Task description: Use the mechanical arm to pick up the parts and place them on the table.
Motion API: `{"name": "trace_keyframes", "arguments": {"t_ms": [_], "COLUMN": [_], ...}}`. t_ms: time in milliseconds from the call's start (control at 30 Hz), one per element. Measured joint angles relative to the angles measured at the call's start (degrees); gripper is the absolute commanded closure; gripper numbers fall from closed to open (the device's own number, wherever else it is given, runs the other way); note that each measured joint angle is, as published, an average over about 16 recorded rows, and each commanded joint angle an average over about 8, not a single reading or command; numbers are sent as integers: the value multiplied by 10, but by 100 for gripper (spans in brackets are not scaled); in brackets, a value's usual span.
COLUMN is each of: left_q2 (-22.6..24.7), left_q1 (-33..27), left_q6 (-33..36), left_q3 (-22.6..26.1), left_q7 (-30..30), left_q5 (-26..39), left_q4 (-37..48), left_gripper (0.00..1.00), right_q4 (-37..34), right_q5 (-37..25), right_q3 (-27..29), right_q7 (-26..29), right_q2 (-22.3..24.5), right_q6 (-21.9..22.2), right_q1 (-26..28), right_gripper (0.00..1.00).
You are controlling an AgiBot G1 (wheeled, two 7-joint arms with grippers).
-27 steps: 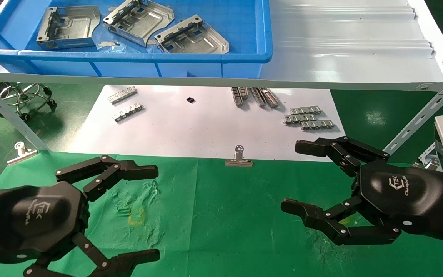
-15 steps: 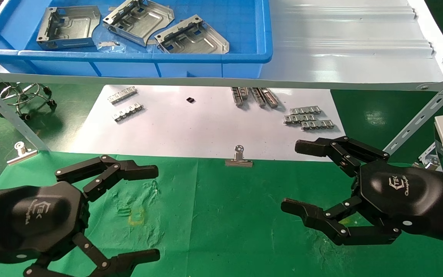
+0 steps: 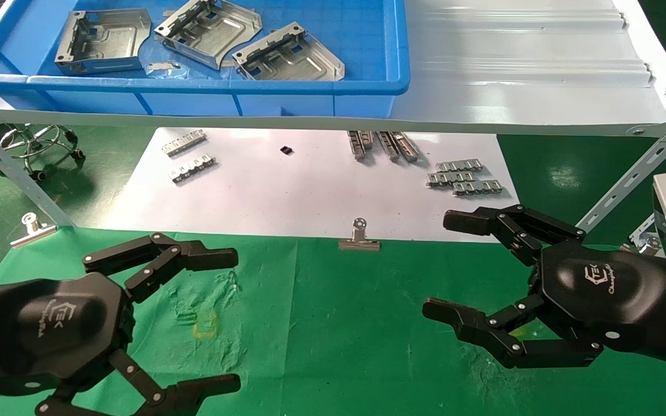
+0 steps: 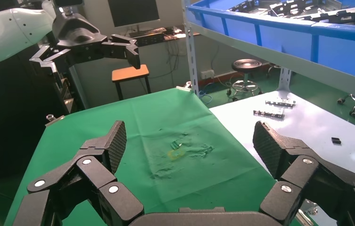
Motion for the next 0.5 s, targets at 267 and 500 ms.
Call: {"name": "trace_keyframes", "arguments": {"t_ms": [267, 500], "left_q2": [19, 55], "left_q1": [-16, -54], "left_q6": [-15, -40], "left_q3": [5, 13], "left_q7": [3, 16], "left_q5": [13, 36], "left_q4": [13, 48], "left_gripper": [0, 0], "right_q4": [0, 0], "right_q5": [0, 0], "right_q3": [0, 0], "right_q7": [0, 0], "right_q2": [0, 0], "right_q6": [0, 0], "right_q1": [0, 0], "right_gripper": [100, 100]}}
